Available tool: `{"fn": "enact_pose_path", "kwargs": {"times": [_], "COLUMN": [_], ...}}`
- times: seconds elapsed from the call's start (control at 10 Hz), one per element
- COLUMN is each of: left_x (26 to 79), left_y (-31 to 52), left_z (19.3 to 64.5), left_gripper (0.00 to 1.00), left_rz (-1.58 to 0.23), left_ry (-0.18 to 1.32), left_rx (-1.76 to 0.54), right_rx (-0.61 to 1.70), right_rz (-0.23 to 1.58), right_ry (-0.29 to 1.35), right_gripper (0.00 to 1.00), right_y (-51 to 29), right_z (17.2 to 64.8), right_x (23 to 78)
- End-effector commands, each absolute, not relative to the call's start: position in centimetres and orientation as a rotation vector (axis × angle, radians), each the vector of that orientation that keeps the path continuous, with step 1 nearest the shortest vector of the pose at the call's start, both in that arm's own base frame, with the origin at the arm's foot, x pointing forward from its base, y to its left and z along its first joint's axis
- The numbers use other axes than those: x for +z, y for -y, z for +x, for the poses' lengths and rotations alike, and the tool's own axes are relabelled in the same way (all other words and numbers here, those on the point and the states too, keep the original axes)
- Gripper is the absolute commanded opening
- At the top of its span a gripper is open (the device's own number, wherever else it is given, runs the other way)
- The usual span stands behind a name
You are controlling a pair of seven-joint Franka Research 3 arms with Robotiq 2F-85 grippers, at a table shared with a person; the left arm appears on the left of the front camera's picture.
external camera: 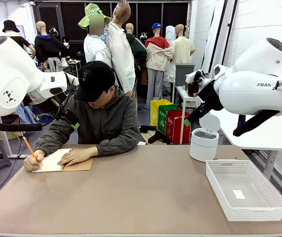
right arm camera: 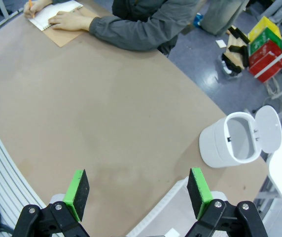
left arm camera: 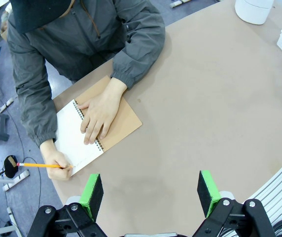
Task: Sort the paper based on its condition.
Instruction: If a person hands you a paper, place it in the Organizing basket , and if it's crumpled, put it in the Trash can.
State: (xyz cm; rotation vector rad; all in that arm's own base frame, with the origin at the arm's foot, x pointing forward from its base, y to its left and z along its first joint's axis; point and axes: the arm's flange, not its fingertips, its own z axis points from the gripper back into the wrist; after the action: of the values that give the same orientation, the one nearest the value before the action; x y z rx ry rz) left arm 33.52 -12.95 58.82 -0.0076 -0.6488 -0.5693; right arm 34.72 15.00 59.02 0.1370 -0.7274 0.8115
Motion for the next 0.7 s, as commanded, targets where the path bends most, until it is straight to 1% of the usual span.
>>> {"fn": "enact_pose_path", "kwargs": {"times": [0.0, 0.6], "left_x": [59.0, 59.0], "left_y": [12.99, 12.99], "left_z": [33.61, 33.61], "left_gripper": [1.0, 1.0], "left_rz": [-0.007, -0.007], "left_ry": [0.647, 0.647], "left_rx": [-0.569, -0.569], "right_rx": [0.812, 0.812], "right_rz": [0.139, 0.139], "right_ry": [0.727, 0.727], "right_gripper": [1.0, 1.0], "right_y": [-14.98, -14.98], "right_z": [34.73, 34.73], "right_x": [59.02, 59.02]}}
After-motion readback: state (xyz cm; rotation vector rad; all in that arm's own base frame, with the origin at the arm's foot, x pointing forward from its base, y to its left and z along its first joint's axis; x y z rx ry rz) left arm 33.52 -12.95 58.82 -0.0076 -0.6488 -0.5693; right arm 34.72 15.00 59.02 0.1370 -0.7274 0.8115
